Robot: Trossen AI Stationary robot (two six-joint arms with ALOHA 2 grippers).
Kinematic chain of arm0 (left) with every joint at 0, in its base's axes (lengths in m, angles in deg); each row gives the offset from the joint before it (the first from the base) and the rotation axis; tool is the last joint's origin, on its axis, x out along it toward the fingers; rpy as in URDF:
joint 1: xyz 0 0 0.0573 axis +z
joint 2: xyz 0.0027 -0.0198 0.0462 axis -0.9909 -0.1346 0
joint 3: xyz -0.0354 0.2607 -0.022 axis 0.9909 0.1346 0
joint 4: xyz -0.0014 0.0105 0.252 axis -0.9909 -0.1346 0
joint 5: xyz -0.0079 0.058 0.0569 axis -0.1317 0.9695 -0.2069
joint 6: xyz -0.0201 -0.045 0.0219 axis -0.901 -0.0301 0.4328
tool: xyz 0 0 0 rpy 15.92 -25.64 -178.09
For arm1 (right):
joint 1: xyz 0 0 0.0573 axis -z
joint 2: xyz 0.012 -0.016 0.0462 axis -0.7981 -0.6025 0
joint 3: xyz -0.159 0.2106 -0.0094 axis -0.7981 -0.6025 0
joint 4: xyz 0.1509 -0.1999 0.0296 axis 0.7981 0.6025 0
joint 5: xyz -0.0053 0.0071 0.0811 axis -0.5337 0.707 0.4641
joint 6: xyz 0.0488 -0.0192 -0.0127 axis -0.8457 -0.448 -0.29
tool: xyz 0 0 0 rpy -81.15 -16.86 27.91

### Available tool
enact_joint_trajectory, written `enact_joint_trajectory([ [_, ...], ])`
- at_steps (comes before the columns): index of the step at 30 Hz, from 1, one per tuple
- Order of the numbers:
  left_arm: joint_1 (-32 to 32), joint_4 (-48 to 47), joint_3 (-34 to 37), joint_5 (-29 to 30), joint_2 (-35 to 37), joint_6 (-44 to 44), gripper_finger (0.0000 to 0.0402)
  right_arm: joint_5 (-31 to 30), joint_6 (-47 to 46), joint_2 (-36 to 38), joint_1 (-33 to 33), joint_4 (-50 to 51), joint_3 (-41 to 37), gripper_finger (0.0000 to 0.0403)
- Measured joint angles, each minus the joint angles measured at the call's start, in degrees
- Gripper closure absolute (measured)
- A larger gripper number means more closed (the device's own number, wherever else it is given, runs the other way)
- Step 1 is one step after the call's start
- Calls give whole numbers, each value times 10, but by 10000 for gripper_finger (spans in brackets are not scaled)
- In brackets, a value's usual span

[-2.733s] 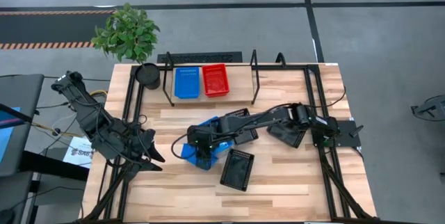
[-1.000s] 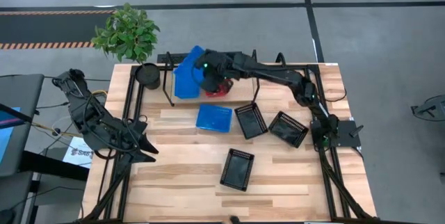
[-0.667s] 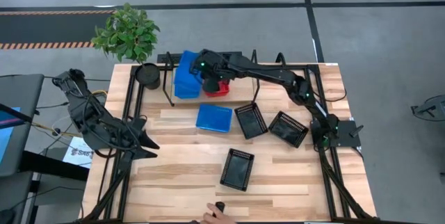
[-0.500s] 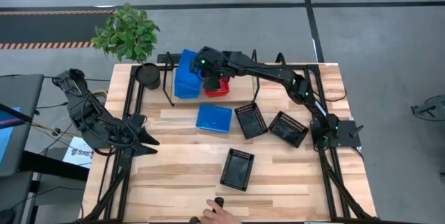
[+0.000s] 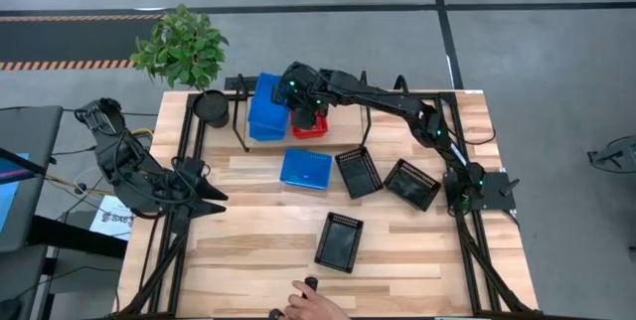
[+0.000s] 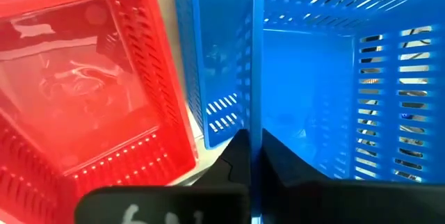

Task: Stack baskets on shelf by color
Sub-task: Stack the left blue bin on the blue bin on the shelf

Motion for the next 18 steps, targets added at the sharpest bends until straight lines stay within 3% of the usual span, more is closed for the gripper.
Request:
enact_joint_trajectory([
  [10, 0, -5, 0, 1, 0, 0, 255, 40, -10, 0, 7, 5, 0, 366],
  [18, 0, -13, 0, 2, 0, 0, 255, 58, -16, -26, 15, 2, -2, 377],
])
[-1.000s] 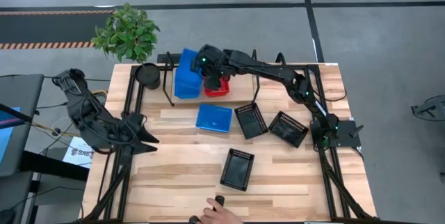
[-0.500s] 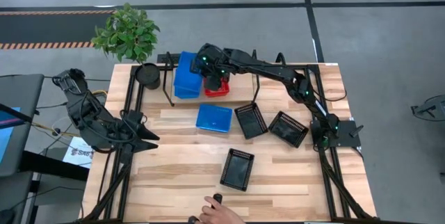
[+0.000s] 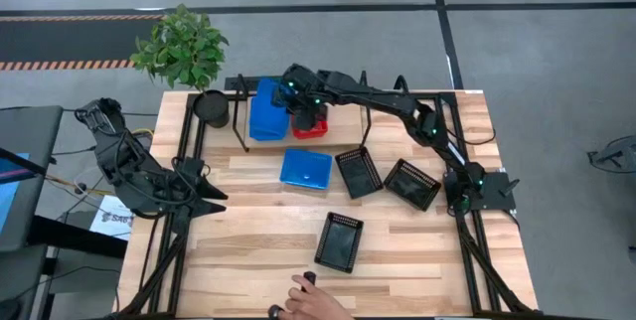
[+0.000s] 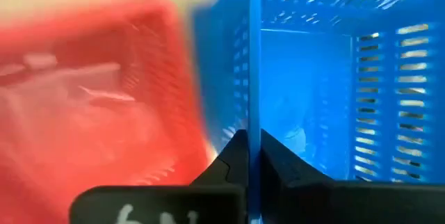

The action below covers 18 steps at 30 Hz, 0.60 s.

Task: Stack baskets on shelf by color
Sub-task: Stack the left blue bin on the blue bin on the shelf

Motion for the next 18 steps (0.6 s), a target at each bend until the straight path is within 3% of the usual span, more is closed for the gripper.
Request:
enact_joint_trajectory([
  [6, 0, 0, 0, 1, 0, 0, 255, -13, 21, -13, -1, -46, 2, 379],
  [18, 0, -14, 0, 2, 0, 2, 255, -17, 25, -15, 11, -43, 2, 349],
])
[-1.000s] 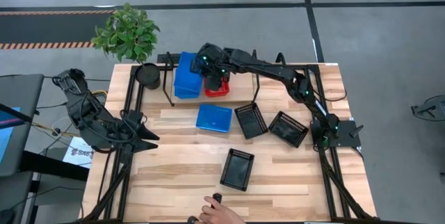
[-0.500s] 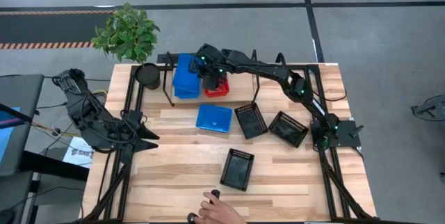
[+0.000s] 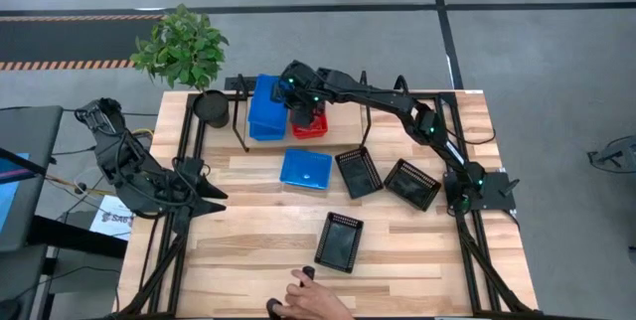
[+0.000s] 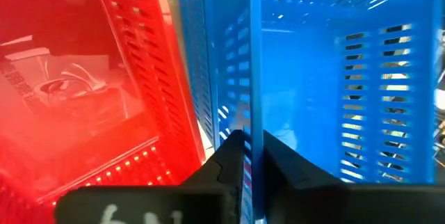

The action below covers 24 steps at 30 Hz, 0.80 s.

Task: Stack baskets on shelf by color
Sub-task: Stack the left blue bin on the blue bin on the shelf

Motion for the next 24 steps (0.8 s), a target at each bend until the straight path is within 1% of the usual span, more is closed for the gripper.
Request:
enact_joint_trajectory([
  [4, 0, -3, 0, 0, 0, 0, 255, 0, -11, 0, 0, -1, 0, 325],
  [6, 0, -2, 0, 0, 0, 0, 255, 0, -13, 0, 0, -1, 0, 307],
  [11, 0, -2, 0, 1, 0, 10, 255, 0, -16, 0, -1, -3, 0, 248],
  [16, 0, -2, 0, 1, 0, 10, 255, 0, -47, 0, -6, -10, 0, 199],
  [20, 0, -2, 0, 1, 0, 10, 255, -1, -72, 4, -10, -16, 0, 181],
  [24, 0, -2, 0, 0, 0, 10, 255, -16, -101, 7, -18, -22, 13, 179],
])
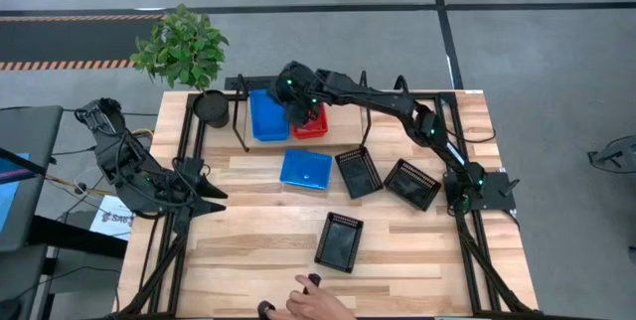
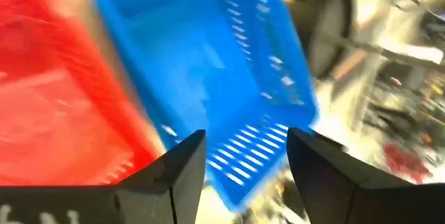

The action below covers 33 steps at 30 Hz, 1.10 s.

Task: Stack baskets on shelf by color
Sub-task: Stack the left blue bin on the blue bin on the shelf, then stack the blue bin on the blue bin on the shelf

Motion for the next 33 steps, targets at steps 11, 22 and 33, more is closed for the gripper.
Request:
enact_joint_trajectory([
  [11, 0, 0, 0, -2, 0, 5, 255, -95, -407, 24, 9, -199, -10, 210],
  [22, 0, -8, 0, 11, 0, 15, 255, -196, -529, -53, 6, -229, -13, 256],
  [33, 0, -8, 0, 11, 0, 15, 255, -260, -455, -58, -8, -213, -13, 273],
])
